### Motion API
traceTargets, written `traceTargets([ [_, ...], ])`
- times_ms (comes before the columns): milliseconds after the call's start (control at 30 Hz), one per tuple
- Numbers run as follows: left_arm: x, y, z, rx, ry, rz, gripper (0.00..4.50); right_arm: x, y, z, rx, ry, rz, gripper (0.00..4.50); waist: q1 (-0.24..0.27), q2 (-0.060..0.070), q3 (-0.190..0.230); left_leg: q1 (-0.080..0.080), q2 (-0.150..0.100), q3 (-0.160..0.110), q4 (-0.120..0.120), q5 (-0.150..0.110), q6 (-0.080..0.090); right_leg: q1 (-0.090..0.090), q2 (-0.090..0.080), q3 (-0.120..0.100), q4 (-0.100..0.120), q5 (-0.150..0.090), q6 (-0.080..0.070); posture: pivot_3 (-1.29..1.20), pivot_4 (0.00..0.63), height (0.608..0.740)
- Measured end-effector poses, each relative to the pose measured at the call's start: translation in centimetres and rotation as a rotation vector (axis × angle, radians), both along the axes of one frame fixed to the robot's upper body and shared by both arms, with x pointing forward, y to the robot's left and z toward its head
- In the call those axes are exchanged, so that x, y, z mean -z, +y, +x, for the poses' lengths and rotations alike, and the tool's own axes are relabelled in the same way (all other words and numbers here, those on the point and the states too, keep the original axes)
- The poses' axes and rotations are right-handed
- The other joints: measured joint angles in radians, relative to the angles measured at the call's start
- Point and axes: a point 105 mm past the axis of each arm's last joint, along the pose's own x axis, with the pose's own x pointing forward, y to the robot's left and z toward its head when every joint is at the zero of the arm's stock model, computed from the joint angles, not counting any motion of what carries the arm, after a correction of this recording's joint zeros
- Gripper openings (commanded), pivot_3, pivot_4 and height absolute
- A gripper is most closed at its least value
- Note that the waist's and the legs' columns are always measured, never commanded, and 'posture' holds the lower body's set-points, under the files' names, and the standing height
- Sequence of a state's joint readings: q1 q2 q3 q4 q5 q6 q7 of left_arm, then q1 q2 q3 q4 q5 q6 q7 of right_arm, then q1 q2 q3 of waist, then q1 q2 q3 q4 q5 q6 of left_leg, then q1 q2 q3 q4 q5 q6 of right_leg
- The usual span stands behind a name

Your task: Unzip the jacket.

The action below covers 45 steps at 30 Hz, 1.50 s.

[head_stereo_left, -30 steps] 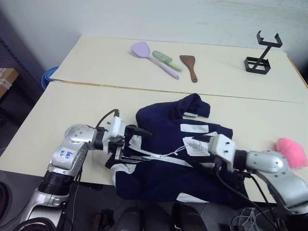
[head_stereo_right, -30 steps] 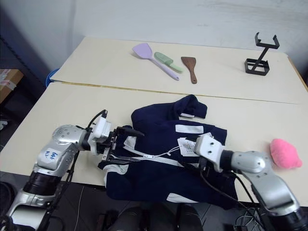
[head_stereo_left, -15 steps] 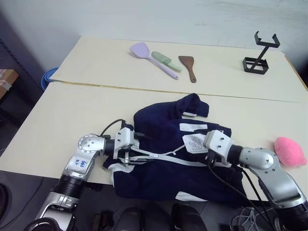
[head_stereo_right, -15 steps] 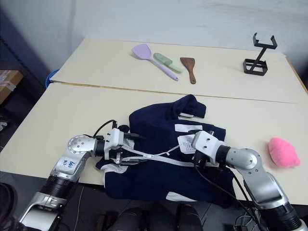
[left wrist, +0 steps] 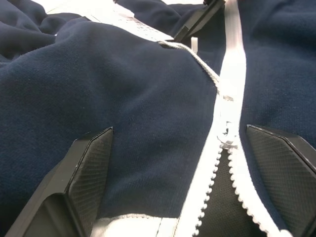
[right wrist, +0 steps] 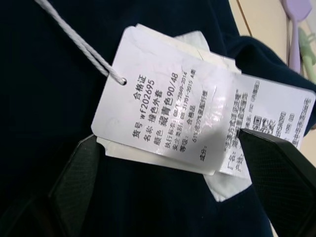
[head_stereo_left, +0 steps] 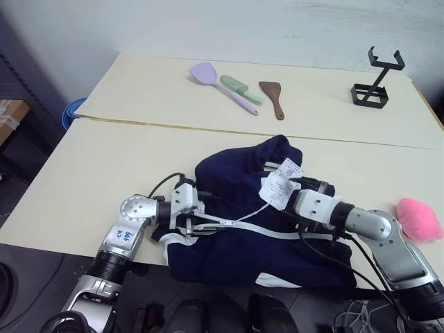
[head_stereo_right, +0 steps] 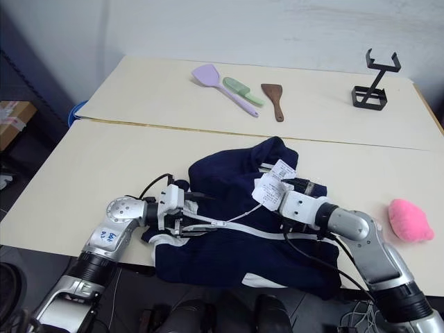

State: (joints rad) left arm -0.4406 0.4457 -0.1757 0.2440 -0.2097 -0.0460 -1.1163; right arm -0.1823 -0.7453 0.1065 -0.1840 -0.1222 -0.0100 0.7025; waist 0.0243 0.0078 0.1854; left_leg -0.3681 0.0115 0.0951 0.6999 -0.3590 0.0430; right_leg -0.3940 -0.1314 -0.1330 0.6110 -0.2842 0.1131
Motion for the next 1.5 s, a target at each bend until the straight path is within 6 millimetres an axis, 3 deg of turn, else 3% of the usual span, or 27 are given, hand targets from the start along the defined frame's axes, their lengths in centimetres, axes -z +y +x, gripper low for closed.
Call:
traceTargets([
  [133, 0.0, 0.0, 0.0, -0.002, 0.000, -0.001, 4.49, 0.0, 0.6, 0.1, -0.001, -0.037, -0.004, 4.50, -0.001, 0.000, 0.000, 0.000, 0.000, 0.000, 0.000, 0.000, 0.000, 0.000, 0.000, 0.000, 0.000, 0.000, 0.000, 0.00, 0.150, 0.740],
  [233, 0.0, -0.1, 0.0, -0.005, 0.002, -0.007, 4.50, 0.2, 1.1, 0.6, 0.015, -0.076, 0.009, 3.94, 0.000, 0.000, 0.000, 0.000, 0.000, 0.000, 0.000, 0.000, 0.000, 0.000, 0.000, 0.000, 0.000, 0.000, 0.000, 0.00, 0.150, 0.740],
  [600, 0.0, -0.3, 0.1, -0.010, 0.004, -0.015, 4.50, 0.4, 1.1, 1.3, 0.046, -0.257, -0.025, 0.13, -0.001, 0.000, 0.000, 0.000, 0.000, 0.000, 0.000, 0.000, 0.000, 0.000, 0.000, 0.000, 0.000, 0.000, 0.000, 0.00, 0.150, 0.740],
  [633, 0.0, -0.3, 0.1, -0.010, 0.005, -0.016, 4.50, 0.3, 1.1, 1.3, 0.039, -0.273, -0.021, 0.02, -0.001, 0.000, 0.000, 0.000, 0.000, 0.000, 0.000, 0.000, 0.000, 0.000, 0.000, 0.000, 0.000, 0.000, 0.000, 0.00, 0.150, 0.740],
  [867, 0.1, -0.4, 0.1, -0.012, 0.009, -0.022, 4.50, -0.1, 1.3, 0.9, -0.005, -0.332, -0.014, 0.02, 0.000, 0.000, 0.000, 0.000, 0.000, 0.000, 0.000, 0.000, 0.000, 0.000, 0.000, 0.000, 0.000, 0.000, 0.000, 0.00, 0.150, 0.740],
  [967, 0.1, -0.5, 0.1, -0.014, 0.013, -0.027, 4.50, -0.4, 0.6, 0.4, -0.001, -0.351, -0.021, 0.02, 0.002, 0.000, 0.000, -0.001, 0.000, -0.001, 0.000, 0.000, 0.000, 0.000, 0.000, 0.000, 0.000, 0.000, 0.000, 0.00, 0.150, 0.740],
  [1200, 0.5, -0.6, -0.1, -0.031, 0.030, -0.036, 4.50, -3.0, -6.1, -1.9, 0.164, -0.439, -0.120, 0.02, 0.002, 0.001, 0.000, 0.000, -0.001, -0.001, 0.000, 0.000, 0.000, 0.001, 0.000, 0.000, -0.001, 0.000, 0.000, 0.00, 0.150, 0.740],
  [1500, 0.9, -0.9, -0.1, -0.026, 0.052, -0.023, 4.50, -4.1, -12.3, -4.7, 0.357, -0.480, -0.229, 0.02, 0.003, 0.003, -0.002, 0.001, -0.001, -0.001, -0.001, 0.000, 0.000, 0.002, 0.000, 0.001, -0.001, 0.000, 0.001, 0.00, 0.150, 0.740],
])
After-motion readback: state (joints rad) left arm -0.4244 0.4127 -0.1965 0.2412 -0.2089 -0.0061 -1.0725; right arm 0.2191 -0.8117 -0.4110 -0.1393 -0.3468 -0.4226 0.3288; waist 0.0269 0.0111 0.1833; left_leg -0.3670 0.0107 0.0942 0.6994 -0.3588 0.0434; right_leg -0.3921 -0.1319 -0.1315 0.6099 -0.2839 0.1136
